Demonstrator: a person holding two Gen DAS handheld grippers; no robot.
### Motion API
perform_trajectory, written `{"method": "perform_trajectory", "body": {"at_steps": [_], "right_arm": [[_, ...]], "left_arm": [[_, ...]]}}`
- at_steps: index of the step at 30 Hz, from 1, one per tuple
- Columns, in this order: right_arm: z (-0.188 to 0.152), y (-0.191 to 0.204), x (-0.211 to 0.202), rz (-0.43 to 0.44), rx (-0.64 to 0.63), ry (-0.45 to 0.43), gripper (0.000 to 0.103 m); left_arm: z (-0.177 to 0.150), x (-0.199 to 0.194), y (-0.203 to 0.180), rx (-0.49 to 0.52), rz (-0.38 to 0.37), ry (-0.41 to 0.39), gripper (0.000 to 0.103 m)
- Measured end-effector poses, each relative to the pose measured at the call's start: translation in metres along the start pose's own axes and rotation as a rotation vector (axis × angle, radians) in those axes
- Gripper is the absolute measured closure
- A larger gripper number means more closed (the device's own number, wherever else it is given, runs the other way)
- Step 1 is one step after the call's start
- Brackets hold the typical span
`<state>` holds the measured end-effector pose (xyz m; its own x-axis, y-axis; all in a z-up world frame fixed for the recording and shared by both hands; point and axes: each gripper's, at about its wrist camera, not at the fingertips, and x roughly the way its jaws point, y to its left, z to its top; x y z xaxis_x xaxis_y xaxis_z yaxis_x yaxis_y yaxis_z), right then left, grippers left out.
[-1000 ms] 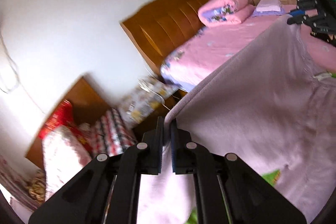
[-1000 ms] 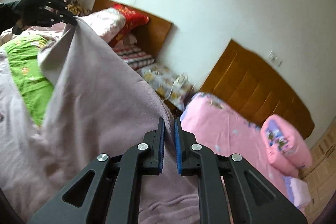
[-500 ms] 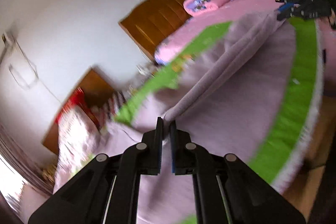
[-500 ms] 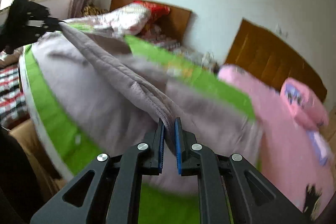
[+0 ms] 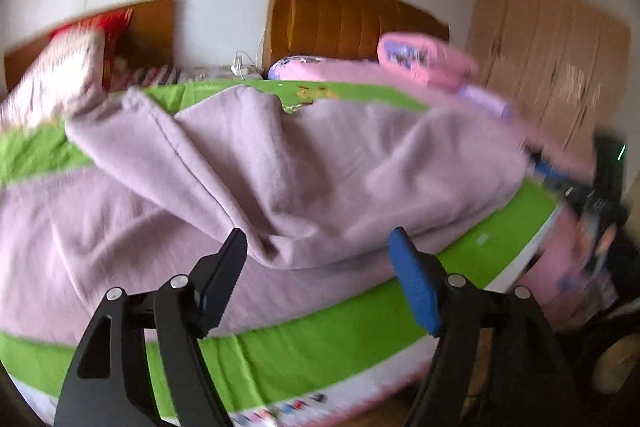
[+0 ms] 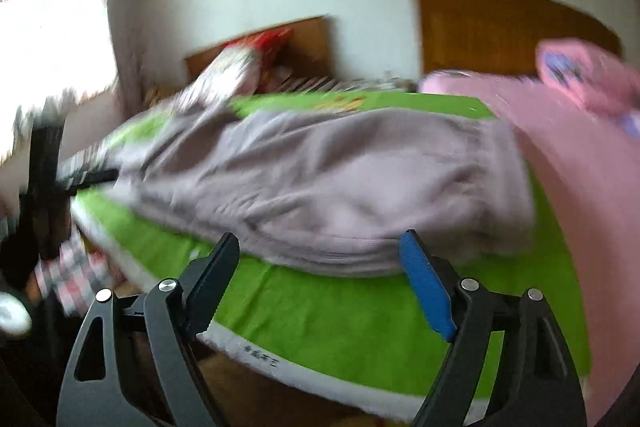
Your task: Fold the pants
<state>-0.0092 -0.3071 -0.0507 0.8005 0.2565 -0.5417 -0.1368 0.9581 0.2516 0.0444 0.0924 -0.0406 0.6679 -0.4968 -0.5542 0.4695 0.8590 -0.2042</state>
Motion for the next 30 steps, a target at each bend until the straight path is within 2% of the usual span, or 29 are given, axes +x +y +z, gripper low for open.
{"method": "perform_trajectory", "body": {"at_steps": [2,4,7,11,16,18,22,27,28,29,30], "right_arm": [[0.003,-0.032,-0.002,-0.027,0.185,0.002,0.031],[0.004,-0.053,0.002,-0.019,0.297,0.001,0.040],[0.005,-0.068,0.009,0.013,0.375,-0.010,0.045],[0.007,-0.084,0.030,0.055,0.494,0.016,0.048],[0.005,-0.101,0.033,0.066,0.602,-0.002,0.055],[0.006,-0.099,0.030,0.060,0.587,-0.018,0.062],[0.013,-0.091,0.027,0.024,0.526,-0.038,0.063],[0.011,-0.085,0.034,0.021,0.510,-0.017,0.062],[0.012,-0.084,0.035,0.008,0.495,-0.018,0.066],[0.012,-0.083,0.035,0.003,0.489,-0.017,0.068],[0.012,-0.082,0.034,0.009,0.490,-0.017,0.072]], "left_arm": [[0.004,-0.005,0.010,-0.094,0.003,-0.019,0.018],[0.006,-0.005,0.015,-0.135,-0.005,-0.031,0.018],[0.008,0.000,0.015,-0.167,0.002,-0.014,0.018],[0.009,0.007,0.023,-0.232,-0.042,0.002,0.018],[0.009,0.008,0.038,-0.316,-0.070,-0.005,0.018],[0.009,0.006,0.046,-0.359,-0.080,-0.005,0.018],[0.013,0.005,0.065,-0.429,-0.074,0.006,0.018],[0.026,0.026,0.071,-0.465,-0.081,0.075,0.019],[0.028,0.032,0.071,-0.467,-0.082,0.098,0.024],[0.029,0.041,0.069,-0.461,-0.066,0.133,0.038],[0.029,0.047,0.068,-0.452,-0.038,0.164,0.044]]}}
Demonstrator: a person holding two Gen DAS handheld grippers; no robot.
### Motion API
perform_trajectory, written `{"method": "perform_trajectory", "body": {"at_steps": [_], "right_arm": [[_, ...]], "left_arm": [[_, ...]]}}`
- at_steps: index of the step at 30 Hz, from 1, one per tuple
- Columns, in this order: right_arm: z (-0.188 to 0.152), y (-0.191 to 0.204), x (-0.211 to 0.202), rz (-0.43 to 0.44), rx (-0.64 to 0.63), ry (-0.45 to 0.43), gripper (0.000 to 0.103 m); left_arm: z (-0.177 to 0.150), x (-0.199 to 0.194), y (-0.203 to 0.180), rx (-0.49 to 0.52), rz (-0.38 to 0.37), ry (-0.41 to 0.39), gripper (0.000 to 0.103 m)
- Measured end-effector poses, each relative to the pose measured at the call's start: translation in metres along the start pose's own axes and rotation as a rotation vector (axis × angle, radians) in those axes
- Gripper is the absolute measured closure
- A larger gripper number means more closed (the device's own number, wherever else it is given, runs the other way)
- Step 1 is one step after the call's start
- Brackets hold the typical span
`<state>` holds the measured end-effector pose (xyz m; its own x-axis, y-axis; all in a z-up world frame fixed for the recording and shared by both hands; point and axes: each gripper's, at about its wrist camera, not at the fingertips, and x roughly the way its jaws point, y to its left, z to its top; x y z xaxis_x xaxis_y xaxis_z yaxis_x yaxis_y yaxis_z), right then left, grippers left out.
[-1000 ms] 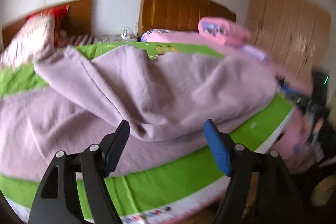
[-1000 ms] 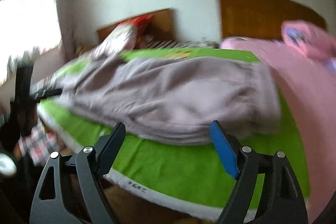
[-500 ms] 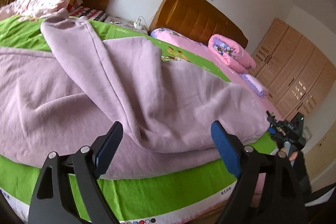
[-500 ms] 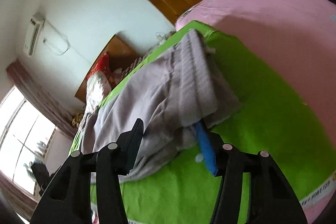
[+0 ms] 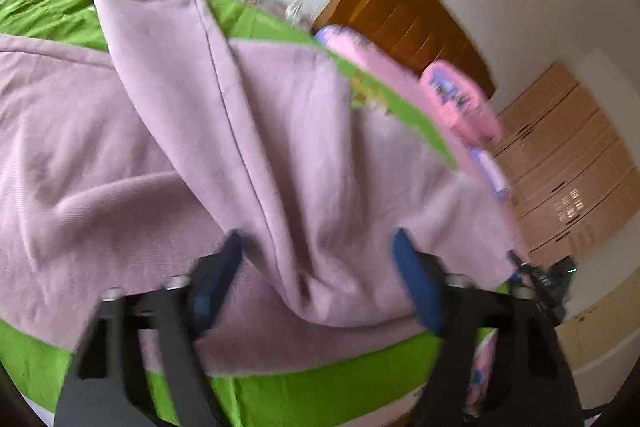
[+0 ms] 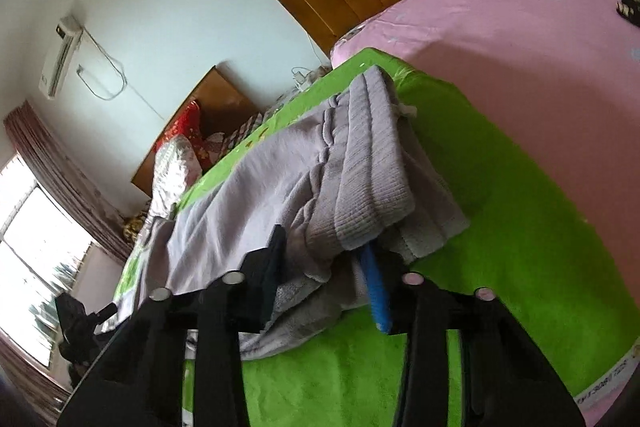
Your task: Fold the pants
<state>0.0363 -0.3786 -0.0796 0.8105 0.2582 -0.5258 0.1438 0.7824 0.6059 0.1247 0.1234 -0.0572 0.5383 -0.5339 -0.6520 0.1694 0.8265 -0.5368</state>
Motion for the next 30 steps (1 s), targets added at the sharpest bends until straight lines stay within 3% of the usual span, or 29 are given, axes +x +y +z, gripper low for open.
{"method": "perform_trajectory", "body": {"at_steps": [3,4,8,12,14,16,19,22,30], "right_arm": [[0.000,0.000,0.001,-0.003,-0.008,-0.008,0.073],[0.001,0.000,0.002,0.000,-0.005,-0.011,0.074],[0.009,0.007,-0.004,0.017,-0.020,-0.024,0.076],[0.029,0.022,-0.020,0.059,-0.046,-0.081,0.078],[0.030,0.025,-0.028,0.069,-0.057,-0.100,0.078],[0.023,0.015,-0.023,0.050,-0.040,-0.074,0.078],[-0.001,-0.013,-0.005,-0.007,0.005,0.013,0.078],[-0.006,-0.020,-0.007,0.017,-0.001,-0.010,0.079],[0.000,-0.013,-0.007,-0.020,0.002,0.001,0.079]], "left_arm": [[0.005,0.007,-0.001,0.015,0.100,0.013,0.077],[0.007,0.006,0.000,0.011,0.126,0.010,0.098],[0.015,-0.018,-0.006,0.065,0.076,-0.084,0.099],[0.028,-0.074,-0.021,0.103,0.041,-0.245,0.099],[0.022,-0.096,-0.026,0.127,0.029,-0.287,0.099],[0.007,-0.097,-0.025,0.150,0.044,-0.268,0.097],[-0.021,-0.066,-0.004,0.131,0.108,-0.157,0.095],[-0.039,-0.039,0.022,0.059,0.122,-0.078,0.095],[-0.039,-0.059,0.009,0.117,0.128,-0.130,0.095]]}}
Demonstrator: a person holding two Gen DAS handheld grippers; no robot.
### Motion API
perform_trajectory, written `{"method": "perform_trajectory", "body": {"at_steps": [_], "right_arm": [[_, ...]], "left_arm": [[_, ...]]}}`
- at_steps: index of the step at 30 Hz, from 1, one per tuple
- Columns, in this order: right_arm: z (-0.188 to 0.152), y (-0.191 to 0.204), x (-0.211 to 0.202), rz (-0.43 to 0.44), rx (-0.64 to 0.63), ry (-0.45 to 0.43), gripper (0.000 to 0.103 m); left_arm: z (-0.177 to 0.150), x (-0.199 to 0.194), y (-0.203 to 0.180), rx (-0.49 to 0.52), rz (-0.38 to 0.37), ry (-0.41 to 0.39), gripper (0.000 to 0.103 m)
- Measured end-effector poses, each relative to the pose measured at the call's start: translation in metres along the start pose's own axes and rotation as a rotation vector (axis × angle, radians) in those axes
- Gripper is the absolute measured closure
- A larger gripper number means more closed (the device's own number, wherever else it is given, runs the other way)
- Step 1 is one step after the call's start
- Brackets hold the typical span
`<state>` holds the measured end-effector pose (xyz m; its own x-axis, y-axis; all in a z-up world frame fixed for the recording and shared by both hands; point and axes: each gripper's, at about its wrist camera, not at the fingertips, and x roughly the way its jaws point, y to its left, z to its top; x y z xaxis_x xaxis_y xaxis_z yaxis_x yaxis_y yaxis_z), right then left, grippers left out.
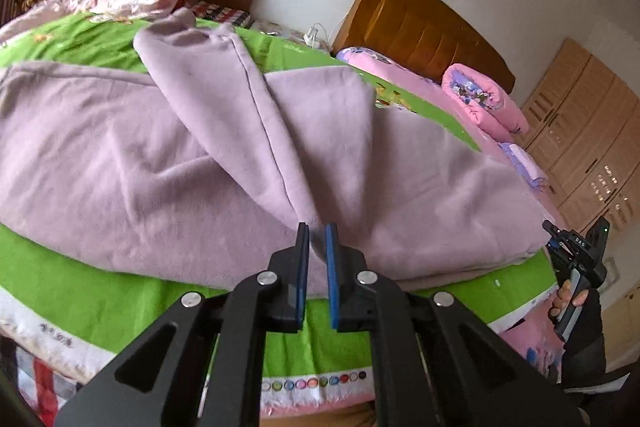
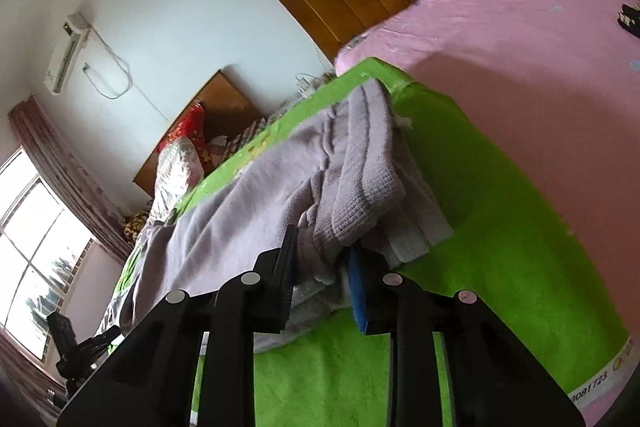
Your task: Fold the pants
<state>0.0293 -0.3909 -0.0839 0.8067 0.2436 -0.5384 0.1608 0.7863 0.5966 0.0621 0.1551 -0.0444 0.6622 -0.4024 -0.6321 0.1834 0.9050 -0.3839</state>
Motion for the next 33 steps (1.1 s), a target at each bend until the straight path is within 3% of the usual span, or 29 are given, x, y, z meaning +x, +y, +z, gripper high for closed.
{"method": "perform_trajectory", "body": {"at_steps": [2,3,4,6,8,10,12,15,17,21,22,23,24,26,33], "right_arm": [[-0.004,-0.005,0.002,0.016,0.017,-0.004,0.075],[-0.004,-0.003,0.001,0.023,0.027,-0.003,0.067],[-0.004,-0.001,-0.001,0.026,0.029,0.002,0.053],[-0.006,0.011,-0.011,-0.029,-0.003,-0.003,0.035],[-0.011,0.022,-0.023,-0.069,-0.016,-0.027,0.034],[-0.022,0.036,-0.040,-0.048,-0.029,-0.078,0.041],[-0.033,0.062,-0.047,0.040,-0.125,-0.077,0.043],[-0.047,0.115,-0.030,0.130,-0.325,0.012,0.043],[-0.057,0.147,-0.012,0.116,-0.454,0.049,0.042],[-0.080,0.196,0.041,0.040,-0.661,0.178,0.042],[-0.086,0.201,0.055,0.035,-0.686,0.234,0.042],[-0.092,0.200,0.067,0.008,-0.695,0.286,0.042],[-0.098,0.198,0.071,-0.007,-0.702,0.311,0.041],[-0.106,0.190,0.066,0.010,-0.720,0.311,0.041],[-0.099,0.169,0.053,0.072,-0.632,0.350,0.045]], "left_arm": [[-0.004,0.006,0.005,-0.017,0.005,0.020,0.095],[-0.006,0.011,0.007,-0.032,0.008,0.030,0.095],[-0.009,0.013,0.011,-0.046,0.003,0.036,0.093],[-0.008,0.016,0.013,-0.066,-0.012,0.037,0.079],[-0.005,0.012,0.011,-0.067,-0.022,0.019,0.045],[-0.001,0.010,0.010,-0.070,-0.033,-0.001,0.041],[0.003,0.010,0.008,-0.072,-0.027,-0.010,0.037],[0.008,0.012,0.008,-0.097,-0.042,-0.029,0.030],[0.013,0.019,0.003,-0.094,-0.026,-0.015,0.028],[0.016,0.038,0.001,-0.092,0.054,0.035,0.030],[0.015,0.037,0.001,-0.079,0.061,0.029,0.036],[0.014,0.039,-0.002,-0.047,0.094,0.037,0.058],[0.013,0.039,-0.002,-0.030,0.113,0.039,0.072],[0.009,0.038,0.003,-0.018,0.097,0.035,0.083],[0.004,0.037,0.011,-0.024,0.070,0.001,0.087]]}}
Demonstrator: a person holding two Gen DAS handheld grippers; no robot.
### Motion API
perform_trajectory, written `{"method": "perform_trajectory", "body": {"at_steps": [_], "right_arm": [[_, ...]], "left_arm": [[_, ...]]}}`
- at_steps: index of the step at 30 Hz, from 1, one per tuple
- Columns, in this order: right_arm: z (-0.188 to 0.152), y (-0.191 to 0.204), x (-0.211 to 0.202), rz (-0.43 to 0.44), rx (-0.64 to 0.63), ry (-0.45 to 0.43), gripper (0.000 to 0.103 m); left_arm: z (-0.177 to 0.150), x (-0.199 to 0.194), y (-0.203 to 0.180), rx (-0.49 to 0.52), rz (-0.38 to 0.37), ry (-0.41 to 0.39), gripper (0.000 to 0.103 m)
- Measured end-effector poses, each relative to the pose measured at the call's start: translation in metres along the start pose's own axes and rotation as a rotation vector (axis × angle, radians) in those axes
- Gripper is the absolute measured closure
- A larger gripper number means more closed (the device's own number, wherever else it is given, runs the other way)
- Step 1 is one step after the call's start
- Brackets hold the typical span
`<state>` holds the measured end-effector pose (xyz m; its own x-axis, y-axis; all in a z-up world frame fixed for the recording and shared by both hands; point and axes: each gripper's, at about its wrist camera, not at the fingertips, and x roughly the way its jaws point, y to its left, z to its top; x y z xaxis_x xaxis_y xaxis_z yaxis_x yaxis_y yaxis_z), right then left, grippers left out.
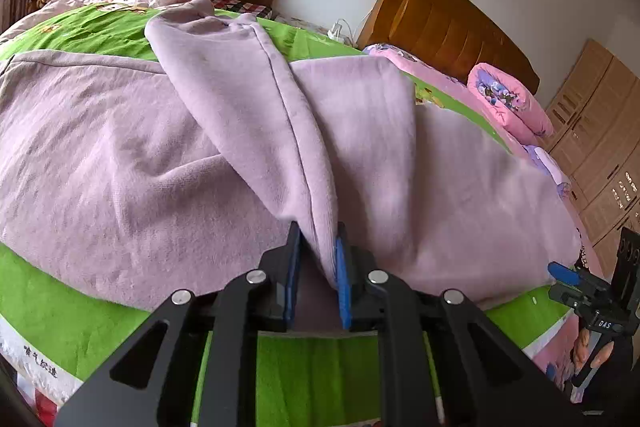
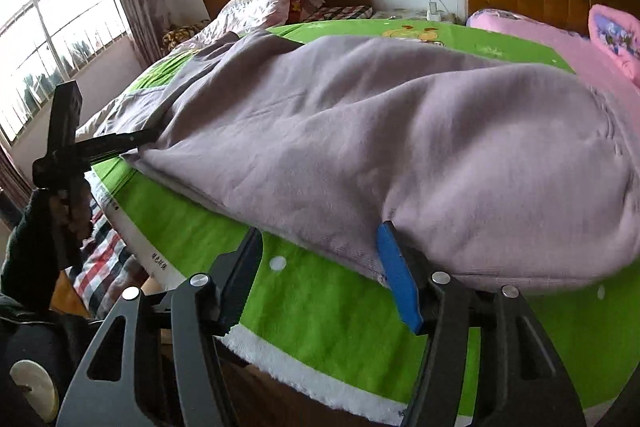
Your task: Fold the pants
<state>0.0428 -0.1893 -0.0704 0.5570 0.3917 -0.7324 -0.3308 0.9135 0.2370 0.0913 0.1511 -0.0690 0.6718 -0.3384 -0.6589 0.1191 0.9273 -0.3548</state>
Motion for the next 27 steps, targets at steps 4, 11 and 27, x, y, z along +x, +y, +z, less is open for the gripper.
{"method": "perform_trajectory", "body": {"at_steps": [4,11,27], "right_arm": [[0.004,0.013,0.001,-0.024,-0.019,0.029,0.045],[0.053,0.043,-0.017,0.074,-0.111,-0.037,0.036],[0.297,0.122,0.230,0.412,0.017,0.174,0.025]], "left_arm": [[0.001,-0.004,0.005,-0.027,-0.041,0.011,0.071],[0.016,-0.064,0.042,-0.041,0.046,-0.127,0.015],[0.066,-0.061,0.231,-0.365,0.242,-0.058,0.014]]}}
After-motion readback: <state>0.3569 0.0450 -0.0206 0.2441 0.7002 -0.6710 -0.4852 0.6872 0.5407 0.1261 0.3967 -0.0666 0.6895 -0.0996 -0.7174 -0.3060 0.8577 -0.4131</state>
